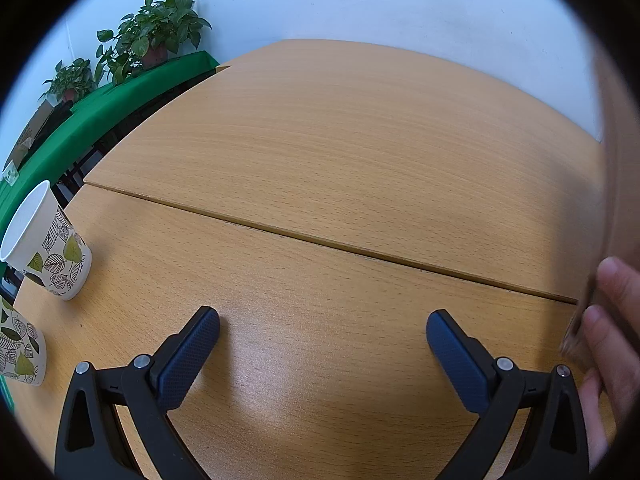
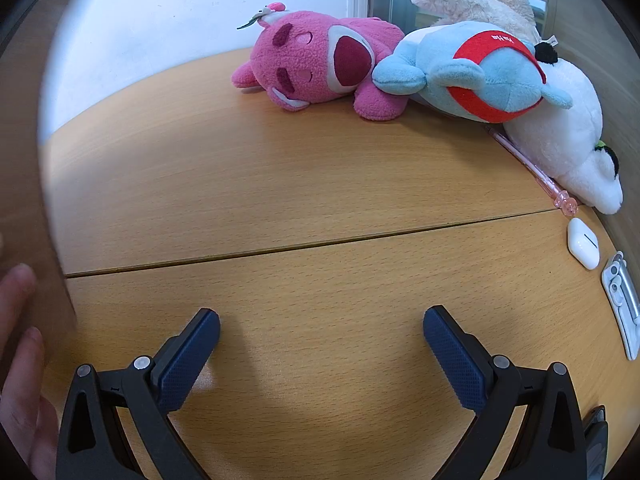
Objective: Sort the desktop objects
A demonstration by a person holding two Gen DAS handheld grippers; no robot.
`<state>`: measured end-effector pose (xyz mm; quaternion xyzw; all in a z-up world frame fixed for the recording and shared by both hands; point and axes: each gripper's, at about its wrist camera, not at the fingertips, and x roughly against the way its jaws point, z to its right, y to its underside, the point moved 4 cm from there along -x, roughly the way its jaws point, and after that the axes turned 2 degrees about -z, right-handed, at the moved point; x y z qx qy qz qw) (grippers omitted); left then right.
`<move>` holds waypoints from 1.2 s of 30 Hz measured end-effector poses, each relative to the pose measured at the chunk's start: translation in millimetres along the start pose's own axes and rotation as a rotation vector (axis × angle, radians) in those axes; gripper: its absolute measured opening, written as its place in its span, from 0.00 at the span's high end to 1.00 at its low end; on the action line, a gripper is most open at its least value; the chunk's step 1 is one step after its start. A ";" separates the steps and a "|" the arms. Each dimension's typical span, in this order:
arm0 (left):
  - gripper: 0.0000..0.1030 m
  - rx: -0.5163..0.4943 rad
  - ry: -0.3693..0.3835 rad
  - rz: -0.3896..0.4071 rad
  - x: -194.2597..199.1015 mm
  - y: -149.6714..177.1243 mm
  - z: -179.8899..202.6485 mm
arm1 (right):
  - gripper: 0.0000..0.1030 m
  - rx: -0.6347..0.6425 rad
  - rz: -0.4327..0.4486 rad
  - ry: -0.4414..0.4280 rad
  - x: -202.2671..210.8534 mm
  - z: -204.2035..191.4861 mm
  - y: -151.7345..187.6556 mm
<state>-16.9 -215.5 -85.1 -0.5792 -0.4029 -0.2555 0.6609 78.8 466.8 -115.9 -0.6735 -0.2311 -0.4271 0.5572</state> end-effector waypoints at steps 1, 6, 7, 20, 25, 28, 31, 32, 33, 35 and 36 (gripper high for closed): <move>0.00 -0.001 0.001 0.000 0.8 0.5 0.8 | 0.00 0.000 0.000 0.000 -0.1 0.0 -0.1; 0.00 -0.002 0.001 0.000 0.8 0.7 1.0 | 0.00 0.000 0.000 0.000 0.0 -0.1 -0.2; 0.00 -0.003 0.002 0.000 0.7 0.6 1.0 | 0.00 -0.001 0.000 0.000 0.0 -0.1 -0.4; 0.00 -0.007 0.004 0.000 0.7 0.7 1.2 | 0.00 -0.002 0.000 0.002 -0.1 -0.5 -1.0; 0.00 -0.008 0.005 0.000 0.7 0.8 1.3 | 0.00 -0.003 0.000 0.002 -0.2 -0.7 -1.1; 0.00 -0.008 0.005 0.000 0.6 0.8 1.3 | 0.00 -0.003 0.000 0.002 -0.3 -0.8 -1.2; 0.00 -0.011 0.007 0.000 0.7 0.8 1.4 | 0.00 -0.003 0.000 0.003 -0.3 -0.8 -1.2; 0.00 -0.011 0.007 0.001 0.6 0.8 1.4 | 0.00 -0.004 0.000 0.003 -0.4 -0.8 -1.3; 0.00 -0.011 0.007 0.000 0.7 0.7 1.6 | 0.00 -0.004 0.000 0.003 -0.3 -0.8 -1.3; 0.00 -0.012 0.008 0.000 0.6 0.8 1.4 | 0.00 -0.004 0.000 0.003 -0.4 -0.8 -1.2; 0.00 -0.015 0.010 0.000 0.6 0.8 1.5 | 0.00 -0.004 0.000 0.003 -0.4 -0.9 -1.3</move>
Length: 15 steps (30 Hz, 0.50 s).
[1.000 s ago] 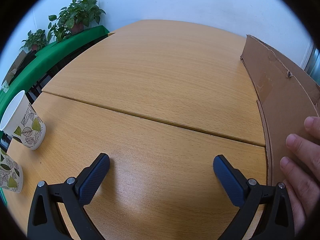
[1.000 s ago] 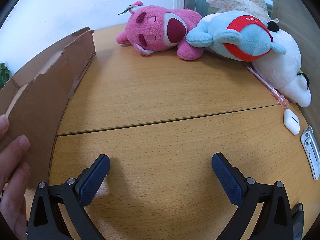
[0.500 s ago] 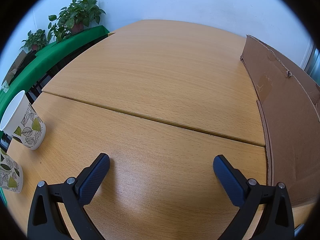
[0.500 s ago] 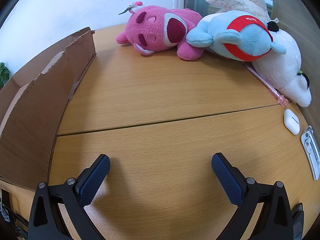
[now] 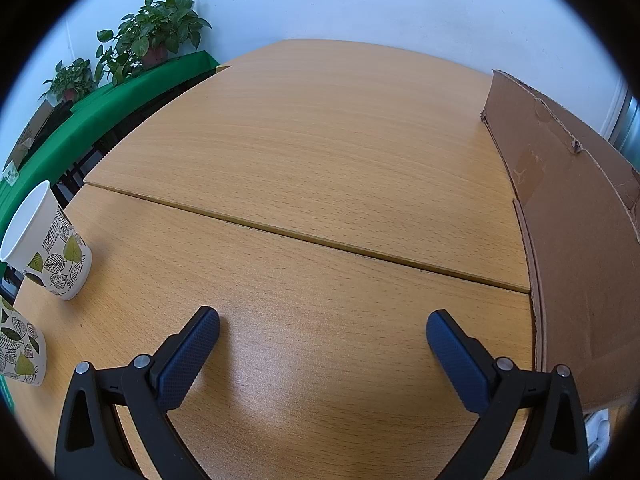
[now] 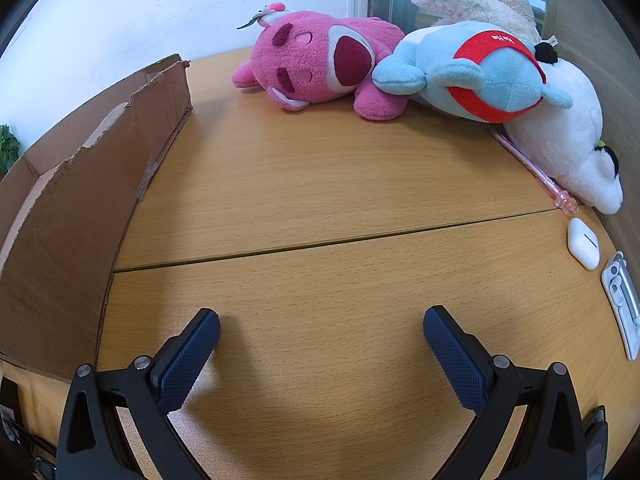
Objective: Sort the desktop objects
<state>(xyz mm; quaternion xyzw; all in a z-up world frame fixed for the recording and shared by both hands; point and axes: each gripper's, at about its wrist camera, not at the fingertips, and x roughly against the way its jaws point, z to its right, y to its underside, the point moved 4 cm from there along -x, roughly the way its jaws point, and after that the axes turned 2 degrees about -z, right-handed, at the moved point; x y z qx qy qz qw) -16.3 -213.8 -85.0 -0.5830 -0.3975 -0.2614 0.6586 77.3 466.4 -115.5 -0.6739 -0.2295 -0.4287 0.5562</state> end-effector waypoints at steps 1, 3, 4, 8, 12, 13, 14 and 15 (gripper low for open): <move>0.00 -0.001 0.001 0.000 0.0 0.0 0.1 | 0.00 0.000 0.000 0.000 0.0 -0.1 0.0; 0.00 -0.001 0.001 0.000 0.0 0.0 0.0 | 0.00 0.000 0.000 0.000 0.0 -0.1 0.0; 0.00 -0.001 0.001 0.000 0.0 -0.2 0.6 | 0.00 0.000 0.000 0.000 0.0 -0.1 0.0; 0.00 -0.004 0.002 0.000 0.0 0.1 0.2 | 0.00 -0.001 0.000 0.001 -0.2 -0.2 -0.1; 0.00 -0.004 0.003 0.000 0.0 0.1 0.2 | 0.00 -0.001 0.000 0.001 -0.2 -0.2 -0.2; 0.00 -0.007 0.004 0.000 -0.1 0.1 0.2 | 0.00 -0.002 0.000 0.001 -0.2 -0.3 -0.4; 0.00 -0.007 0.004 0.000 -0.1 0.2 0.4 | 0.00 -0.003 0.000 0.002 -0.3 -0.3 -0.2; 0.00 -0.007 0.004 0.000 0.0 0.1 0.2 | 0.00 -0.005 0.000 0.005 -0.3 -0.4 -0.2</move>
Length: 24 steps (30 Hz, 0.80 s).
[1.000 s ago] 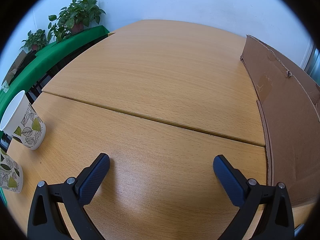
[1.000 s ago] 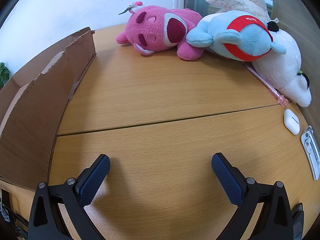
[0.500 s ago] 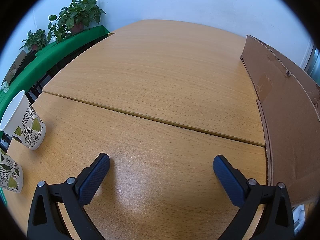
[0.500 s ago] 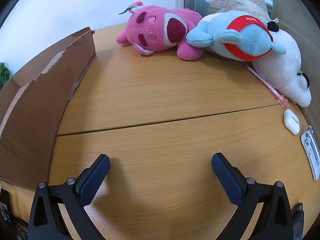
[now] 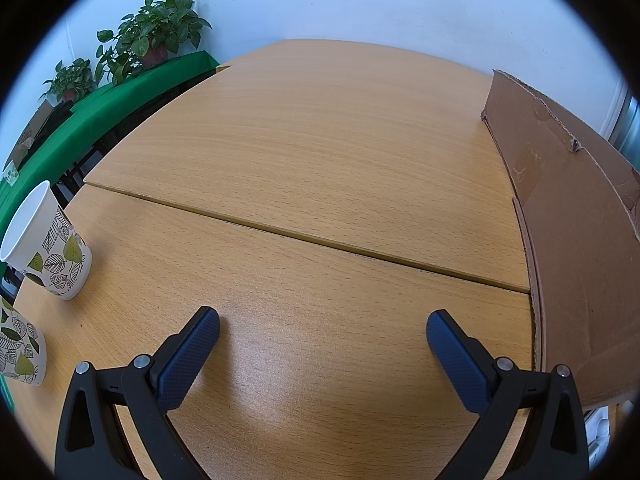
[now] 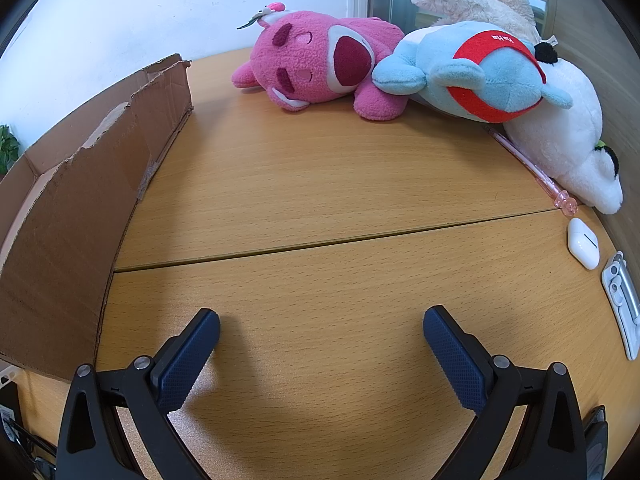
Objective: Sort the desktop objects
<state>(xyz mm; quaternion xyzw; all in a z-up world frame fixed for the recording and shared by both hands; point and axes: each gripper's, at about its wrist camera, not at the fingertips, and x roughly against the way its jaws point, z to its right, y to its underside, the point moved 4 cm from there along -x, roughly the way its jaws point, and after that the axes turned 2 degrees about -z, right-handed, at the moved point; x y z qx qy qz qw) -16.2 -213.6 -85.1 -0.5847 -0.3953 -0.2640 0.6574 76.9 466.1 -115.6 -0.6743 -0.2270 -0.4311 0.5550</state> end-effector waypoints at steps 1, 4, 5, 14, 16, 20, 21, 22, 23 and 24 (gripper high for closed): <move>0.00 -0.001 0.001 0.000 0.0 0.0 0.1 | 0.00 -0.003 0.000 0.002 0.0 -0.1 -0.3; 0.00 -0.003 0.001 0.000 -0.1 0.0 0.1 | 0.00 -0.005 0.000 0.002 0.6 0.0 -0.7; 0.00 -0.003 0.002 0.000 0.0 0.2 0.2 | 0.00 -0.005 0.000 0.002 0.6 0.1 -1.0; 0.00 -0.011 0.005 0.000 0.7 1.2 0.0 | 0.00 0.029 -0.035 -0.014 15.1 0.4 24.1; 0.00 -0.020 0.004 -0.005 2.8 3.3 -0.1 | 0.00 0.041 -0.056 0.015 25.4 -0.1 34.4; 0.02 -0.101 -0.033 0.067 40.5 4.7 8.7 | 0.00 0.064 0.004 0.011 65.0 -6.6 48.4; 0.02 -0.110 -0.020 0.109 58.7 4.8 11.6 | 0.00 0.085 0.042 0.009 83.5 -9.9 49.7; 0.02 -0.114 0.006 0.148 78.6 5.6 14.6 | 0.00 0.104 0.078 0.018 99.4 -12.9 50.2; 0.02 -0.114 0.046 0.187 103.5 7.7 18.1 | 0.00 0.120 0.115 0.026 115.5 -15.9 50.8; 0.01 -0.110 0.089 0.215 125.4 10.7 21.4 | 0.00 0.135 0.159 0.026 135.6 -19.6 50.9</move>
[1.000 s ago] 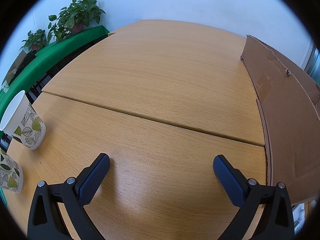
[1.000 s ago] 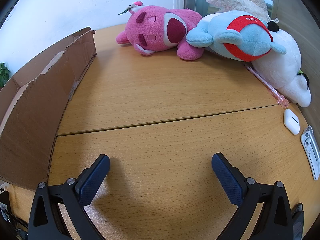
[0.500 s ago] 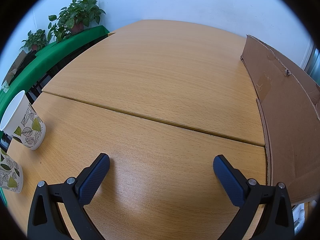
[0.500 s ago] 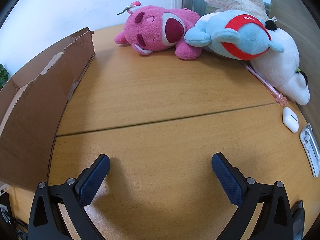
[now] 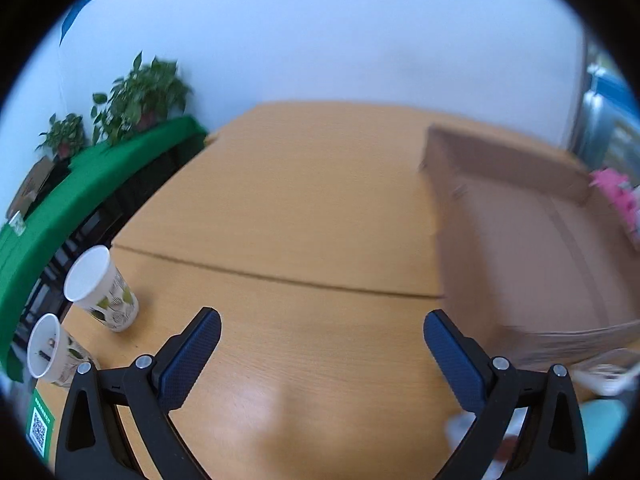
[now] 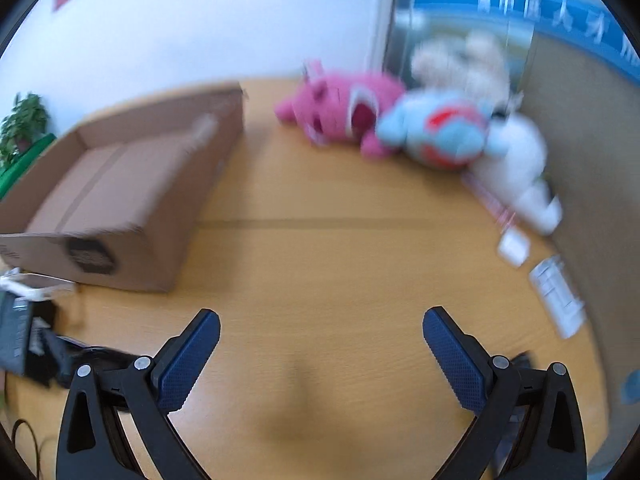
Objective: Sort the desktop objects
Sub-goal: 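Close both grippers around the teal-and-pink plush pig, then lift the plush pig with both grippers and carry it over the cardboard box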
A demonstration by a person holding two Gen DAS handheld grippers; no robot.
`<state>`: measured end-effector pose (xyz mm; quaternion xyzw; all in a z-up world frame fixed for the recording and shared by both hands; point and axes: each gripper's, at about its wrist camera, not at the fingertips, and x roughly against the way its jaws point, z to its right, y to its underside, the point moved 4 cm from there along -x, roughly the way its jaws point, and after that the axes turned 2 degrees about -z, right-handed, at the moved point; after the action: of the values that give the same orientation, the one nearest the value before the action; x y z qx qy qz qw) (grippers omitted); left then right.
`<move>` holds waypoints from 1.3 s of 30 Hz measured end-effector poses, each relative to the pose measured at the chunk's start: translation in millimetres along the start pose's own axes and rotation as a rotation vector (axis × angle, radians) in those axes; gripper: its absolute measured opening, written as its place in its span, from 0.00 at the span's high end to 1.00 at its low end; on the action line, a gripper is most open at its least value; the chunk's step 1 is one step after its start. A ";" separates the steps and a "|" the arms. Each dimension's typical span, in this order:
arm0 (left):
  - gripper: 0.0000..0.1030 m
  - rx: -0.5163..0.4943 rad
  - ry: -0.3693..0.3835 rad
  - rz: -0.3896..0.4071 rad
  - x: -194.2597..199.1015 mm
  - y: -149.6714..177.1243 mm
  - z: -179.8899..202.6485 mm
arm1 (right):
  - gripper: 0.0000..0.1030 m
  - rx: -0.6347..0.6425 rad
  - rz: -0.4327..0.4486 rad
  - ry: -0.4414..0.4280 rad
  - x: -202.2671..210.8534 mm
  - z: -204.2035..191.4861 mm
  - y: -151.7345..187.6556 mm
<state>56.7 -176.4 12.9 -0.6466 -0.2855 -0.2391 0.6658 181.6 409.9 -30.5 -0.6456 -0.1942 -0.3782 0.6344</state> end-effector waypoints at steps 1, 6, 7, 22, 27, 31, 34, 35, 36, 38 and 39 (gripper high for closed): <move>0.01 0.006 0.037 0.019 16.4 -1.1 4.1 | 0.00 0.006 0.033 -0.009 15.1 -2.3 -2.2; 0.01 -0.083 0.220 0.077 98.0 12.5 45.4 | 0.00 -0.007 0.151 -0.115 76.3 -25.3 -10.8; 0.01 -0.111 0.235 0.099 111.9 18.3 55.6 | 0.00 0.002 0.160 -0.136 83.9 -33.3 -10.7; 0.02 -0.002 0.538 -0.244 58.5 101.6 115.0 | 0.00 0.363 -0.019 -0.800 123.0 -271.5 67.1; 0.07 0.040 0.595 -0.327 37.1 112.6 113.1 | 0.04 0.420 -0.118 -0.902 110.7 -328.9 84.2; 0.08 0.082 0.659 -0.369 29.1 122.2 112.9 | 0.09 0.411 -0.196 -0.933 90.2 -351.5 89.7; 0.11 0.098 0.689 -0.397 28.2 124.8 112.9 | 0.09 0.447 -0.228 -0.910 78.7 -359.5 92.0; 0.12 0.097 0.694 -0.402 28.9 125.0 113.5 | 0.09 0.451 -0.242 -0.906 74.6 -361.1 92.3; 0.13 0.088 0.697 -0.405 29.7 124.7 116.1 | 0.09 0.452 -0.268 -0.899 69.0 -362.6 94.4; 0.15 0.066 0.695 -0.404 33.0 124.7 120.2 | 0.11 0.439 -0.314 -0.906 59.6 -367.5 101.2; 0.16 0.060 0.689 -0.401 33.7 124.9 120.8 | 0.13 0.430 -0.303 -0.912 59.9 -368.6 103.9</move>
<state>158.3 -47.9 -54.2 -0.4403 -0.1728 -0.5585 0.6814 206.6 27.7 -89.9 -0.5647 -0.6150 -0.0978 0.5416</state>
